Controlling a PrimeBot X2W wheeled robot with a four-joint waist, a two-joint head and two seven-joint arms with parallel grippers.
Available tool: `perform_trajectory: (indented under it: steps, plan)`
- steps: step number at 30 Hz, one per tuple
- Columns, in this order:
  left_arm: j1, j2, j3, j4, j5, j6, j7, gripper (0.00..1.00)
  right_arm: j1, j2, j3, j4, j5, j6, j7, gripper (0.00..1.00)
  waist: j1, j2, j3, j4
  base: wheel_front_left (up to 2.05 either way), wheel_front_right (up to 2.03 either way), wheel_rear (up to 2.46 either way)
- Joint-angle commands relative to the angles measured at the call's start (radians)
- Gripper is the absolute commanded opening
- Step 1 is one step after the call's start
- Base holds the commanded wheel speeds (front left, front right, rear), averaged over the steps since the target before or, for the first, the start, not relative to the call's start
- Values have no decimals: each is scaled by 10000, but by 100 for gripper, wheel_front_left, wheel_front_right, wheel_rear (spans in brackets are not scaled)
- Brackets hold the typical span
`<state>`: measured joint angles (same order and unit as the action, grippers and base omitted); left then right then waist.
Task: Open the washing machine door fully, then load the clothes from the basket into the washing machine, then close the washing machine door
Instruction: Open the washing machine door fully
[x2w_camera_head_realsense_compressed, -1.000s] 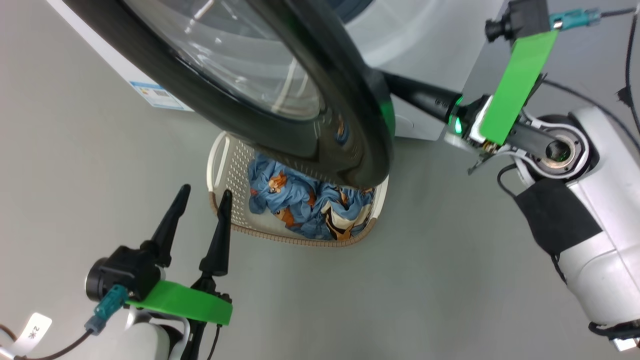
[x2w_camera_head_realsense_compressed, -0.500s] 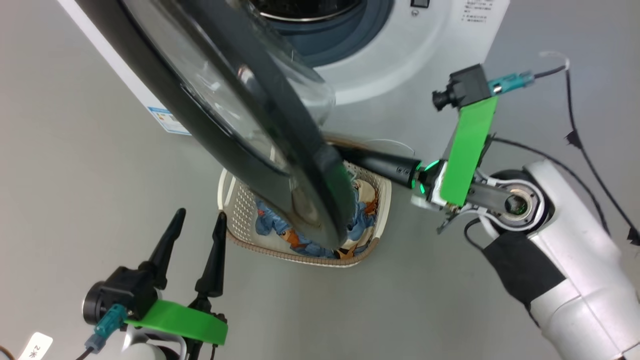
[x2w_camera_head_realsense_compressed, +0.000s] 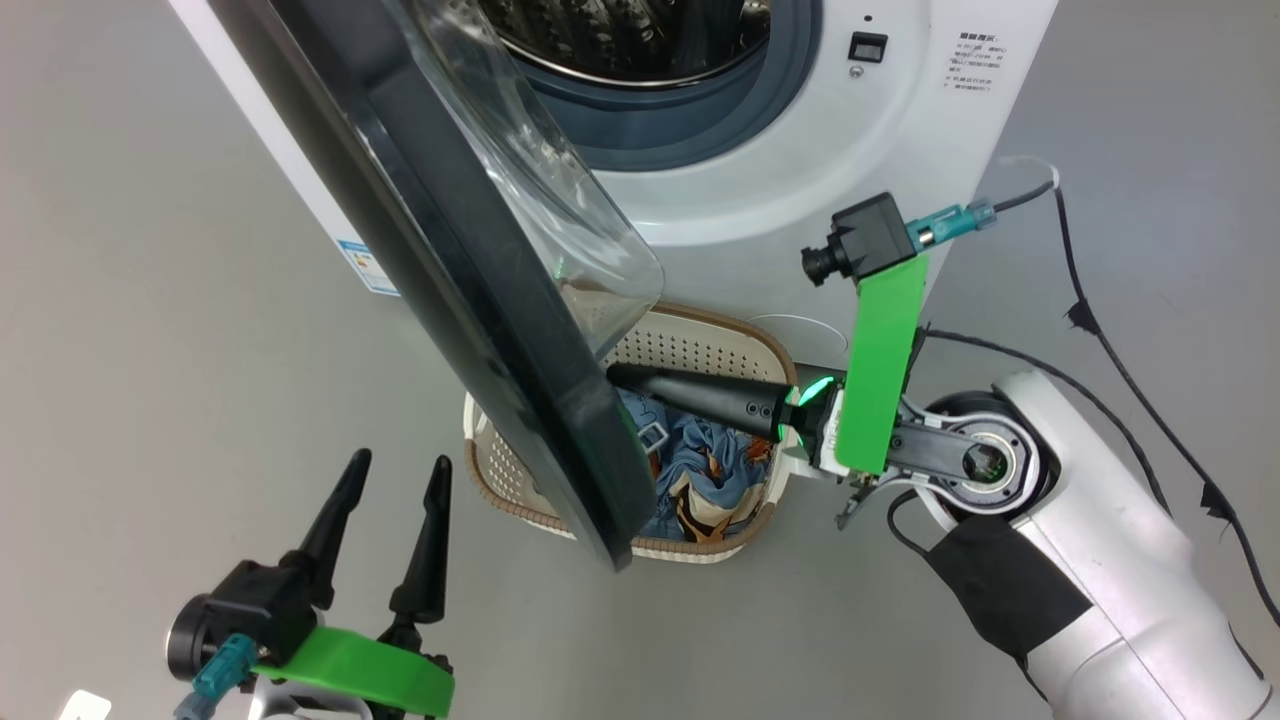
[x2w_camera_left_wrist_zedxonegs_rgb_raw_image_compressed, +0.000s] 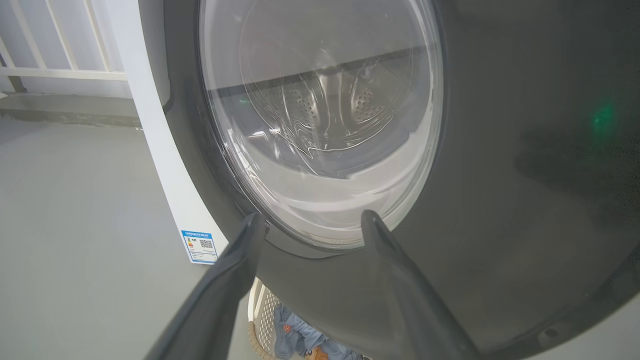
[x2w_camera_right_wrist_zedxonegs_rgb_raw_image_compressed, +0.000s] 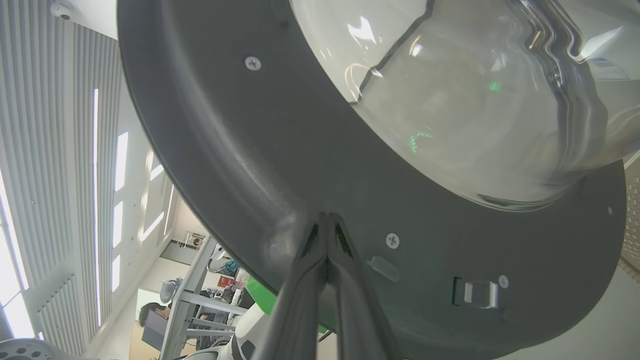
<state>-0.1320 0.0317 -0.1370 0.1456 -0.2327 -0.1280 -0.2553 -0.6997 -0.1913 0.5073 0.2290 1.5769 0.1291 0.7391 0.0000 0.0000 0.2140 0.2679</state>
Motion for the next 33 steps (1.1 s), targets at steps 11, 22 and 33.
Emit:
perform_trajectory:
  steps: [11, 22, 33]
  plan:
    - [-83, 185, 486, -48, 112, -15, -65, 100, 416, 139, 74, -376, -251, 16, -343, 10, 0, 0, -152, -247, 0, 0, 0]
    - [-31, 206, 835, 55, 228, -25, -65, 100, 1270, -589, -12, -813, -647, 16, -1723, 100, 0, 0, -419, -978, 0, 0, 0]
    - [433, 312, 1217, -142, 219, -26, -65, 100, 2381, -1599, 144, -896, -1050, 16, -3717, 100, 0, 0, -706, -1742, 0, 0, 0]
